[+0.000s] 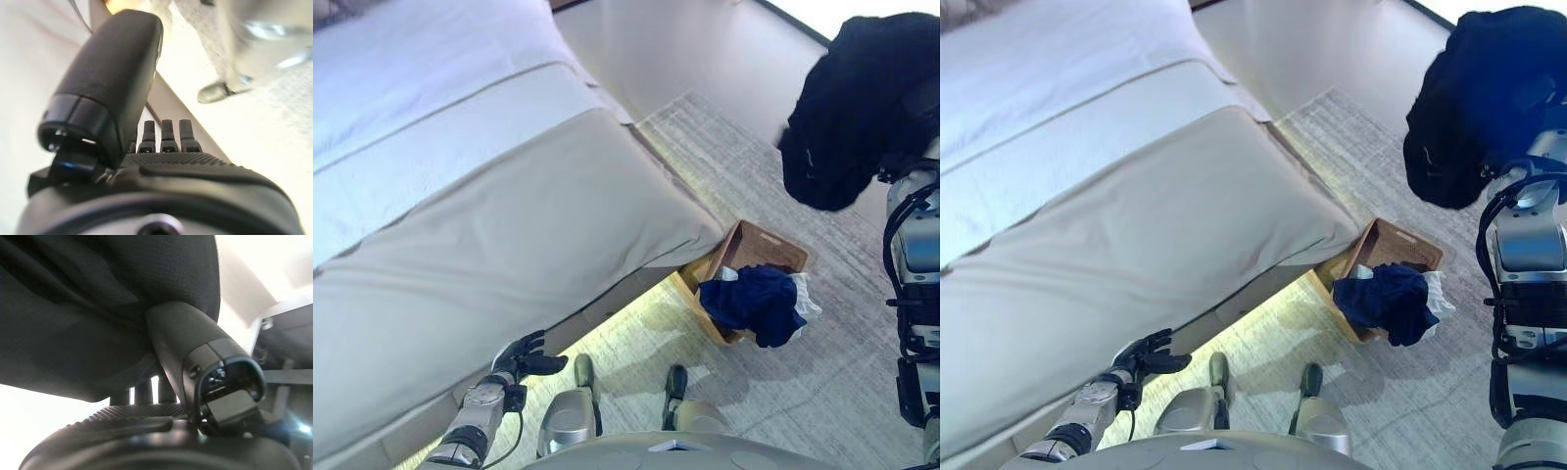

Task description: Pick up the clothes from the bed and place them into the basket

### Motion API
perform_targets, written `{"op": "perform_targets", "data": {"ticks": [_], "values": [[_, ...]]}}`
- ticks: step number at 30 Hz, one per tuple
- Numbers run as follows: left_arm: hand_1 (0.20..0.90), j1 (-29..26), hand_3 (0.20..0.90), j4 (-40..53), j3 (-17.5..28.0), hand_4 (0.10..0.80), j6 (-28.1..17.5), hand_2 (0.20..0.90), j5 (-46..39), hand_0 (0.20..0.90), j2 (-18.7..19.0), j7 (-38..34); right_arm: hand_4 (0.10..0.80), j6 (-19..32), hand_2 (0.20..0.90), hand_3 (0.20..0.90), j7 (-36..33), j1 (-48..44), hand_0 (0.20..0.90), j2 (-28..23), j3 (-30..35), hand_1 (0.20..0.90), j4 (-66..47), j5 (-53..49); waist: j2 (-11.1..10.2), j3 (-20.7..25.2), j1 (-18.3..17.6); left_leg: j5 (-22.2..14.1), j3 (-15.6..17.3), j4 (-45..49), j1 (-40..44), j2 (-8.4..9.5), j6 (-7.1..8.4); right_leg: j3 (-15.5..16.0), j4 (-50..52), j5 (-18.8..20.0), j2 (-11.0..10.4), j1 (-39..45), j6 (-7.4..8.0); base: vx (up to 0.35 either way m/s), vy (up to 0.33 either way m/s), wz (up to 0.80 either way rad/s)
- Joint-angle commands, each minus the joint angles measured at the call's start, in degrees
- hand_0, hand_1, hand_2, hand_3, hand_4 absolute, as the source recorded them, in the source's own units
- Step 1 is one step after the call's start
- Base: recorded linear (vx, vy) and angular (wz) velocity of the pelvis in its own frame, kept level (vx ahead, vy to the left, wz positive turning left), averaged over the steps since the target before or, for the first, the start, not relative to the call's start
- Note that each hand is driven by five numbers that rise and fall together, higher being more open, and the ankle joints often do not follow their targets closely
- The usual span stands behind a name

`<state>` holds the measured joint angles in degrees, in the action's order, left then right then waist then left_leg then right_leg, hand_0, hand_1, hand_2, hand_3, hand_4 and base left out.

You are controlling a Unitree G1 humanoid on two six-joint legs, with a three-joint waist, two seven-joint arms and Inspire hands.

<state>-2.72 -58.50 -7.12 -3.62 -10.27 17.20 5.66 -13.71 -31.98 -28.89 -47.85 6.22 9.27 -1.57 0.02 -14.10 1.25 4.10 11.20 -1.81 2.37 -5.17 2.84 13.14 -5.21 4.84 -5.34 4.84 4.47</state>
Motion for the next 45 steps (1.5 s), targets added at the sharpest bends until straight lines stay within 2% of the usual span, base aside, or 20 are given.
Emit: {"op": "perform_targets", "data": {"ticks": [1, 4, 6, 10, 13, 17, 18, 21, 25, 27, 29, 33, 38, 41, 42, 45], "values": [[0.9, 1.92, 0.9, -3.79, -5.64, 0.8, 0.19, 0.9, 2.79, 0.9, 2.98, 0.4, 0.1, 4.15, 0.3, 0.2, 1.04, -4.0, 0.3, -7.59, -0.95, 0.3, -1.55, 5.42, -2.11, 6.83, 1.1, -3.64, -1.11, 0.94, -1.2, -0.77, 1.55, 1.66, 6.3, -8.49, 1.1, -0.29, -1.5, 0.046, -0.2, -0.13], [0.9, 0.63, 0.9, -3.97, -7.76, 0.8, 0.75, 0.9, 2.95, 0.9, 3.3, 1.02, 0.1, 2.63, 0.3, 0.2, 2.81, -5.99, 0.3, -8.68, -3.19, 0.3, 2.08, 6.24, -1.5, 4.75, 0.88, -3.58, -2.19, 4.24, -3.58, -1.44, 2.31, 1.34, 8.05, -8.97, 1.29, -1.83, -2.49, -0.099, -0.205, -0.06], [0.9, -3.42, 0.9, -3.26, -10.07, 0.8, 0.68, 0.9, 0.09, 0.9, 4.21, 0.62, 0.1, 1.24, 0.3, 0.2, 1.77, -14.03, 0.3, -9.74, -8.89, 0.3, 7.57, 5.99, -0.66, -0.08, 0.79, -2.82, -2.76, 6.13, -7.85, -2.43, 2.95, 1.33, 9.22, -8.5, 1.49, -6.23, -2.92, -0.423, -0.243, -0.07], [0.9, -7.78, 0.9, -0.6, -11.79, 0.8, 0.33, 0.9, -2.82, 0.9, 5.26, -0.69, 0.1, -2.49, 0.3, 0.2, -0.42, -24.91, 0.3, -10.09, -17.18, 0.3, 15.21, 5.91, 0.83, -6.65, 0.58, -1.91, -3.64, 7.05, -13.14, -3.86, 2.86, 0.89, 12.89, -9.14, 2.35, -13.63, -3.53, -0.366, -0.201, -0.21], [0.9, -8.91, 0.9, 2.11, -13.01, 0.8, -0.54, 0.9, -3.89, 0.9, 5.56, -1.53, 0.1, -4.4, 0.3, 0.2, 0.06, -27.58, 0.3, -9.84, -20.78, 0.3, 21.31, 4.6, 1.93, -10.05, 0.21, -1.37, -4.31, 9.27, -17.55, -4.59, 2.75, 0.59, 17.97, -10.29, 2.35, -19.24, -4.32, -0.228, -0.139, -0.17], [0.9, -9.41, 0.9, 4.58, -13.82, 0.8, -1.1, 0.9, -4.59, 0.9, 5.56, -2.16, 0.1, -5.83, 0.3, 0.2, 0.39, -28.37, 0.3, -9.58, -22.86, 0.3, 25.08, 6.94, 2.79, -11.75, 0.0, -1.29, -4.49, 11.0, -20.29, -4.79, 2.55, 0.66, 21.62, -11.38, 2.03, -22.78, -4.87, -0.071, -0.06, -0.14], [0.9, -9.79, 0.9, 6.55, -14.55, 0.8, -1.83, 0.9, -4.68, 0.9, 5.58, -2.19, 0.1, -5.7, 0.3, 0.2, 0.54, -28.05, 0.3, -9.45, -23.7, 0.3, 27.17, 6.68, 3.59, -12.95, -0.26, -2.33, -4.92, 12.31, -21.24, -4.66, 3.0, 0.23, 23.91, -13.24, 1.8, -24.17, -4.82, 0.017, -0.035, 0.0], [0.9, -10.02, 0.9, 8.52, -15.82, 0.8, -3.28, 0.9, -5.54, 0.9, 5.53, -1.93, 0.1, -5.65, 0.3, 0.2, 0.76, -27.69, 0.3, -9.08, -23.82, 0.3, 28.69, 7.19, 4.97, -14.47, -0.64, -2.01, -5.03, 13.84, -22.85, -4.33, 3.07, 0.11, 26.17, -14.17, 1.49, -26.23, -5.31, 0.005, -0.01, 0.01], [0.9, -10.12, 0.9, 9.67, -17.04, 0.8, -4.42, 0.9, -5.87, 0.9, 5.66, -1.14, 0.1, -7.36, 0.3, 0.2, 0.31, -30.26, 0.3, -7.87, -25.52, 0.3, 30.94, 8.13, 7.41, -15.7, -0.57, -1.8, -4.92, 13.6, -26.05, -3.02, 3.01, -0.02, 28.47, -14.96, 0.8, -30.99, -5.38, -0.032, 0.019, -0.09], [0.9, -9.92, 0.9, 9.62, -17.18, 0.8, -4.64, 0.9, -5.94, 0.9, 5.81, -0.95, 0.1, -8.68, 0.3, 0.2, 0.8, -31.11, 0.3, -7.59, -26.15, 0.3, 31.71, 7.68, 7.95, -15.7, -0.48, -1.6, -4.85, 13.08, -26.78, -2.72, 3.04, -0.09, 28.88, -15.03, 0.67, -32.24, -5.35, -0.031, 0.044, -0.05], [0.9, -9.86, 0.9, 9.63, -17.6, 0.8, -4.89, 0.9, -6.4, 0.9, 5.71, -1.22, 0.8, -10.41, 0.9, 0.9, 0.73, -32.51, 0.9, -7.03, -27.55, 0.9, 33.24, 7.16, 8.8, -15.7, -0.34, -0.87, -4.57, 12.02, -28.07, -2.32, 3.17, -0.21, 29.44, -15.12, 0.44, -34.19, -5.32, -0.039, 0.069, -0.03], [0.9, -9.12, 0.9, 9.87, -17.79, 0.8, -5.56, 0.9, -6.64, 0.9, 5.51, -1.3, 0.8, -10.25, 0.9, 0.9, -0.01, -33.84, 0.9, -6.68, -28.13, 0.9, 34.23, 6.51, 9.89, -15.7, -0.1, -0.29, -4.41, 10.73, -28.99, -1.66, 3.27, -0.35, 30.02, -15.31, -0.18, -35.97, -5.22, -0.014, 0.07, -0.01], [0.9, -9.16, 0.9, 10.12, -18.07, 0.8, -5.64, 0.9, -6.95, 0.9, 4.8, -0.75, 0.8, -4.34, 0.9, 0.9, -4.19, -33.93, 0.9, -6.14, -26.92, 0.9, 29.95, 7.35, 10.6, -15.7, -0.52, -0.47, -3.99, 9.23, -28.09, -0.58, 3.04, -0.66, 28.06, -14.31, -0.84, -35.93, -4.64, -0.012, 0.103, 0.03], [0.9, -9.15, 0.9, 10.1, -18.11, 0.8, -5.74, 0.9, -7.09, 0.9, 4.63, -0.78, 0.8, -2.43, 0.9, 0.9, -6.1, -33.53, 0.9, -6.1, -25.77, 0.9, 27.3, 6.42, 10.49, -15.7, -0.74, -0.62, -3.92, 8.97, -27.65, -0.44, 2.97, -0.84, 27.35, -13.93, -0.83, -35.61, -4.43, -0.029, 0.086, -0.02], [0.9, -9.41, 0.9, 10.18, -18.14, 0.8, -6.04, 0.9, -7.25, 0.9, 3.98, -1.02, 0.8, 1.35, 0.9, 0.9, -11.04, -33.04, 0.9, -5.21, -22.74, 0.9, 22.75, 5.24, 10.46, -15.7, -0.94, 0.43, -3.35, 8.27, -27.83, -0.4, 2.5, -0.6, 25.32, -11.61, -0.56, -35.67, -4.56, -0.083, 0.127, -0.02], [0.9, -9.79, 0.9, 10.22, -18.5, 0.8, -5.64, 0.9, -7.36, 0.9, 3.29, -1.57, 0.8, 4.21, 0.9, 0.9, -15.76, -32.63, 0.9, -4.0, -19.72, 0.9, 19.14, 5.66, 10.16, -15.7, -1.2, 0.21, -3.38, 7.6, -26.92, 0.07, 2.34, -1.0, 23.79, -10.83, -0.41, -34.68, -4.07, -0.029, 0.098, 0.0]]}}
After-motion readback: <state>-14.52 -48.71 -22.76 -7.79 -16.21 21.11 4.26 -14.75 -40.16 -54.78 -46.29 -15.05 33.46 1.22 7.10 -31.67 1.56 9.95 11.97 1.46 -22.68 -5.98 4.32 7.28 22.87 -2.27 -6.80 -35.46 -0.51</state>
